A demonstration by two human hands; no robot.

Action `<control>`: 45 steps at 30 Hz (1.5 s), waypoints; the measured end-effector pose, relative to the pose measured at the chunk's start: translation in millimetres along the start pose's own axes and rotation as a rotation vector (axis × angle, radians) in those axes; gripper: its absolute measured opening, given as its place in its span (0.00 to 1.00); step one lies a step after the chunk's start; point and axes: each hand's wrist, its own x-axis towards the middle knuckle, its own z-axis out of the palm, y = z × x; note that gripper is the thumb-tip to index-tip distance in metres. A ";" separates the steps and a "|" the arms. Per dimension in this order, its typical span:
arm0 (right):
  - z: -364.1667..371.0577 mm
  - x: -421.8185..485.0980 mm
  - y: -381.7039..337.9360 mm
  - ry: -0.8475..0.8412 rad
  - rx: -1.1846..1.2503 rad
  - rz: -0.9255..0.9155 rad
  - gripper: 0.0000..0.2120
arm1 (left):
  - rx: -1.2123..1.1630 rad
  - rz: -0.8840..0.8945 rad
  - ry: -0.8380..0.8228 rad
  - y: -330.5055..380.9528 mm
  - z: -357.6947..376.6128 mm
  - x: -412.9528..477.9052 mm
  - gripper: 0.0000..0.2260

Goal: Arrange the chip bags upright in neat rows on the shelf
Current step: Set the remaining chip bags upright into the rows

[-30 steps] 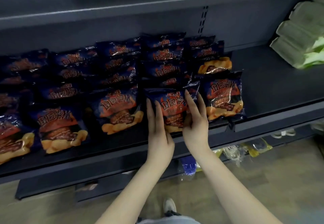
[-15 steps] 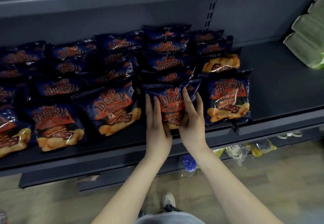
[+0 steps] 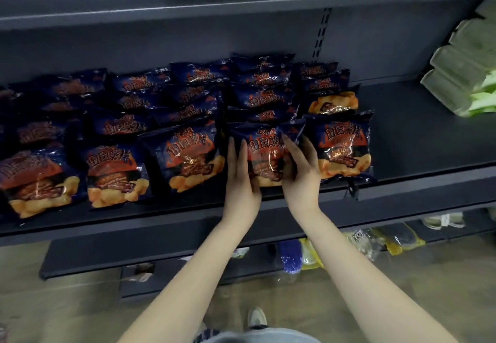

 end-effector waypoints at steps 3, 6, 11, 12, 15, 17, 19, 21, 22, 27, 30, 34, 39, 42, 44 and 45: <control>-7.2 -1.1 -3.2 0.078 0.002 -0.017 0.22 | 0.024 0.021 0.057 1.8 -16.5 -6.2 0.37; -14.0 -12.5 -12.8 0.125 0.026 -0.069 0.21 | 0.024 -0.032 0.141 -3.0 -33.4 -20.0 0.36; -0.4 -42.1 -42.6 0.015 0.051 -0.263 0.22 | 0.062 -0.243 0.282 -17.1 -55.1 -36.3 0.30; 7.4 -47.7 -49.2 -0.059 0.058 -0.280 0.21 | 0.061 -0.291 0.273 -19.2 -59.3 -33.8 0.30; 35.0 -60.5 -67.0 -0.286 0.038 -0.317 0.20 | 0.077 -0.295 0.232 -25.5 -74.2 -19.5 0.29; 53.2 -61.7 -75.2 -0.402 -0.025 -0.318 0.21 | 0.075 -0.280 0.200 -30.3 -83.7 -7.7 0.26; 69.4 -60.3 -80.1 -0.470 -0.090 -0.266 0.23 | 0.065 -0.311 0.180 -34.6 -92.0 3.9 0.22; 79.8 -58.6 -82.0 -0.510 -0.139 -0.192 0.26 | 0.073 -0.306 0.137 -40.5 -98.1 8.9 0.23; 82.4 -58.4 -82.1 -0.515 -0.153 -0.174 0.27 | 0.064 -0.304 0.110 -44.3 -100.2 9.1 0.27; 79.7 -61.9 -86.5 -0.456 -0.128 -0.152 0.30 | 0.028 -0.269 0.098 -47.9 -105.9 -2.1 0.31; 80.2 -65.0 -93.7 -0.387 -0.100 -0.161 0.28 | 0.043 -0.189 0.117 -45.4 -113.8 -17.2 0.30; 90.9 -76.6 -113.0 -0.398 -0.079 -0.213 0.27 | 0.086 -0.125 0.200 -49.4 -138.5 -33.1 0.29; 112.3 -105.0 -132.4 -0.472 -0.064 -0.270 0.25 | 0.123 -0.226 0.307 -63.6 -174.4 -50.5 0.27; 121.8 -120.9 -140.0 -0.521 -0.063 -0.265 0.24 | 0.132 -0.264 0.254 -74.3 -191.7 -57.0 0.27; 125.7 -130.3 -144.1 -0.519 -0.046 -0.251 0.24 | 0.139 -0.263 0.189 -82.2 -200.7 -56.9 0.26; 126.9 -135.7 -145.2 -0.511 -0.034 -0.239 0.24 | 0.139 -0.259 0.161 -86.0 -204.0 -55.9 0.25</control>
